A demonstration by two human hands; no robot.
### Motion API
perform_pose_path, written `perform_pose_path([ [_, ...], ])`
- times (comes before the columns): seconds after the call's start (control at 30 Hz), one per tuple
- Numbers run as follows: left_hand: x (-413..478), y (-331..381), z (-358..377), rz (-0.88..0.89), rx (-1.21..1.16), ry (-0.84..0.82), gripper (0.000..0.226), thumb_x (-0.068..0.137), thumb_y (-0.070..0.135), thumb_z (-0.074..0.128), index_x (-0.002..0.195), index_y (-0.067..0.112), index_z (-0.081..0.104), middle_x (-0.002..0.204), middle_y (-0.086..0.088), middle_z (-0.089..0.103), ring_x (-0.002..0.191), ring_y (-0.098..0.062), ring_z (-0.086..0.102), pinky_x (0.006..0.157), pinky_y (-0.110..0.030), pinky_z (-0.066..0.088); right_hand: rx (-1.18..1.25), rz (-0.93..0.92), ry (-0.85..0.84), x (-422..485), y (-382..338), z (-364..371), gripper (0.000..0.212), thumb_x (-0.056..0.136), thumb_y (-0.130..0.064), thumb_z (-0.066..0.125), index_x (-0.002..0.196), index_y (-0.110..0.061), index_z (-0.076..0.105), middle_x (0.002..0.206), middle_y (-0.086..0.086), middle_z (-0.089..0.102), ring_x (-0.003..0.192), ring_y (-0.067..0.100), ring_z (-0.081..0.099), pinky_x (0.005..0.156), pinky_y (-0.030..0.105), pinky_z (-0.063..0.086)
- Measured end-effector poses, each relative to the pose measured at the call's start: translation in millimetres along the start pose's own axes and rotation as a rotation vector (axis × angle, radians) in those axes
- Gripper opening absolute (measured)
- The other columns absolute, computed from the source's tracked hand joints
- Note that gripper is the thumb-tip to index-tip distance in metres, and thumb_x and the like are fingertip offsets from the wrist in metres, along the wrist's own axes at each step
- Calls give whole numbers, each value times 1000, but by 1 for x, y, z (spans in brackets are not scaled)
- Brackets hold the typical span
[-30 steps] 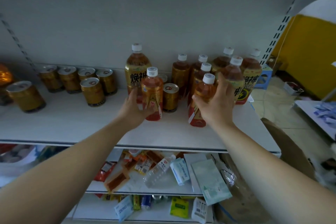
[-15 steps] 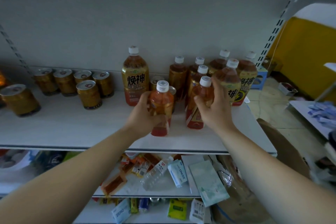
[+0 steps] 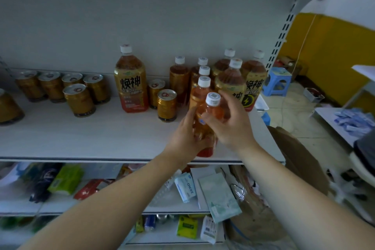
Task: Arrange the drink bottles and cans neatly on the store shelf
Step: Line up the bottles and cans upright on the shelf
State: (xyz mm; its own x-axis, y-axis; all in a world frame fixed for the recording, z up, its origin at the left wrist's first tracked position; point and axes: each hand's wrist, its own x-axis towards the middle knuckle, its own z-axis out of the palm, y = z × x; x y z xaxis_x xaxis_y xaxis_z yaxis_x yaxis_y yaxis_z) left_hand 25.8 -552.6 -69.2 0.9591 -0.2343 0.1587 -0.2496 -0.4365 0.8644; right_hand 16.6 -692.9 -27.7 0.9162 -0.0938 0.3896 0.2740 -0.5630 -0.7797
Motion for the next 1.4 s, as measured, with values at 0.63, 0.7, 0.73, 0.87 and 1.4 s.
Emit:
perform_pose_path([
  [0.63, -8, -139, -175, -340, 967, -218, 80, 83, 77, 30, 150, 37, 12, 160, 7, 2, 147, -23, 2, 115, -59, 7, -94, 43, 298, -4, -18, 36, 59, 78, -43, 60, 131, -18, 49, 123, -4, 52, 119, 17, 48, 99, 38, 41],
  [0.7, -7, -155, -197, -348, 971, -261, 83, 82, 78, 29, 151, 36, 7, 161, 7, -6, 147, -23, -4, 115, -59, 4, -225, -44, 428, 1, -42, 44, 67, 80, -41, 63, 138, -13, 44, 134, 3, 47, 126, 18, 39, 104, 37, 35],
  [0.73, -7, -160, -204, -345, 974, -287, 84, 82, 78, 27, 151, 36, 4, 161, 6, -8, 147, -23, -6, 115, -59, 2, -283, -108, 455, 4, -55, 52, 67, 82, -41, 63, 139, -11, 44, 137, 8, 46, 128, 19, 36, 105, 34, 32],
  [0.87, -7, -167, -209, -312, 949, -329, 84, 83, 79, 23, 151, 36, -1, 160, 5, -13, 147, -24, -12, 114, -61, -3, -419, -168, 245, 23, -87, 97, 60, 87, -36, 66, 137, -10, 48, 136, 11, 51, 127, 23, 43, 103, 24, 28],
  [1.4, 12, -137, -197, -118, 640, -130, 71, 88, 51, 55, 148, 25, 26, 155, 0, 24, 140, -24, 25, 115, -43, 24, -485, 270, -112, 63, -27, 167, 50, 92, -34, 62, 135, -21, 42, 134, 14, 41, 119, 35, 49, 98, 37, 42],
])
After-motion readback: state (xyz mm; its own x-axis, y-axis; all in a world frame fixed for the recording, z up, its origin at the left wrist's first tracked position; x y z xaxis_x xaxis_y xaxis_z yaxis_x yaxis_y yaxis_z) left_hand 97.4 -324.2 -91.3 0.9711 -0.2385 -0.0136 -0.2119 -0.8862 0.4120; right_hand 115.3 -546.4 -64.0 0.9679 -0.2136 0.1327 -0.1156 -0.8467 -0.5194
